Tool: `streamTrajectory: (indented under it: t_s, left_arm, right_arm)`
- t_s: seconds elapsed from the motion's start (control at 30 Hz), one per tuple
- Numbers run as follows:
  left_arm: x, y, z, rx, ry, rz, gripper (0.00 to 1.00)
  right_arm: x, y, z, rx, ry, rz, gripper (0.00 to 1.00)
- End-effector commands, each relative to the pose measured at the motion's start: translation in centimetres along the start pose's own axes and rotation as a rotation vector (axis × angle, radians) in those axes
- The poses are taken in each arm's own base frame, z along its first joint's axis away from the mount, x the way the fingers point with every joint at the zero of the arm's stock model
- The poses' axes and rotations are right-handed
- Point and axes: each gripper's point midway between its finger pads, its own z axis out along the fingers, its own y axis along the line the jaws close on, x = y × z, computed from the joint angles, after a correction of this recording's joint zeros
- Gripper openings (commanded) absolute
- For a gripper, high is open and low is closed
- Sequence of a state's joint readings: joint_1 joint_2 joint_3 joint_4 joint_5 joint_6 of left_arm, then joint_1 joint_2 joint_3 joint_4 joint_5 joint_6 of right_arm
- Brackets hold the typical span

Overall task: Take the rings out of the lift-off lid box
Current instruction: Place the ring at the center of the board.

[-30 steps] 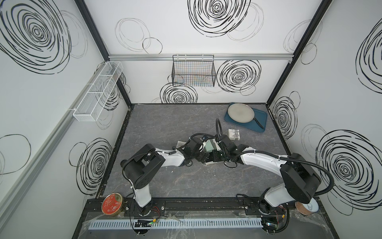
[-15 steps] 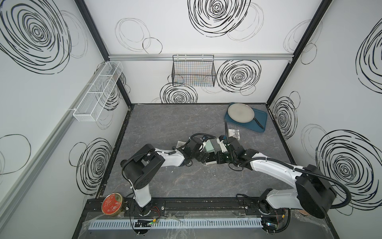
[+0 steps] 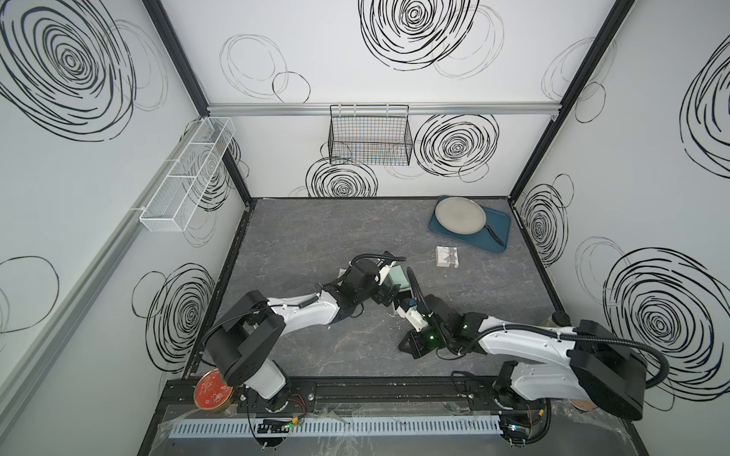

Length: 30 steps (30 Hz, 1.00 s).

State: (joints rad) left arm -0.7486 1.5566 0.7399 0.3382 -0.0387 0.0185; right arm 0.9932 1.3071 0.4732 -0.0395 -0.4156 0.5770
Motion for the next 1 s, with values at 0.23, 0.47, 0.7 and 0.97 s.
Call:
streamTrajectory:
  t_s: [0.23, 0.47, 0.7, 0.97]
  left_arm:
    - [0.6, 0.7, -1.7, -0.022, -0.032, -0.003, 1.00]
    - [0.8, 0.7, -1.6, -0.020, -0.033, -0.008, 1.00]
    - [1.0, 0.6, -1.4, -0.015, -0.032, -0.009, 1.00]
    - [1.0, 0.5, -1.2, -0.010, -0.031, -0.012, 1.00]
  right_arm:
    - [0.0, 1.0, 2.2, -0.064, 0.020, 0.029, 0.00]
    - [0.2, -0.6, 2.8, -0.028, 0.015, 0.075, 0.00]
    - [0.0, -1.7, 2.7, -0.003, -0.008, 0.109, 0.07]
    - [-0.8, -2.7, 2.0, 0.021, -0.051, 0.138, 0.12]
